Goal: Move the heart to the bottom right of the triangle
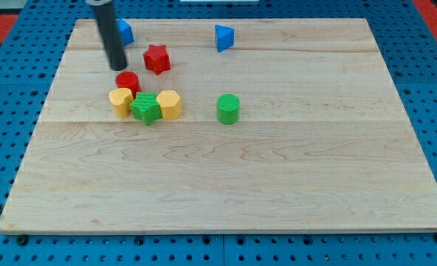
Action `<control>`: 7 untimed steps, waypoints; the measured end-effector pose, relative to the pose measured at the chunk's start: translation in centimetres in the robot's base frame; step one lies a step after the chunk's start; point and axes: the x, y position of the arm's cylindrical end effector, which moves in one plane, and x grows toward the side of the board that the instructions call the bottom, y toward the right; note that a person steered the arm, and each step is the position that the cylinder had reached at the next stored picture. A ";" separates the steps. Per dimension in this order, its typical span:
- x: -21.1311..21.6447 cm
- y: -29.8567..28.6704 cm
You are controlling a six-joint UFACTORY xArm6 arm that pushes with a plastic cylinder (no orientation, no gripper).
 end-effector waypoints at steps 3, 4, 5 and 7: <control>7.3 6.5; 4.7 14.6; 4.1 17.0; 2.9 17.0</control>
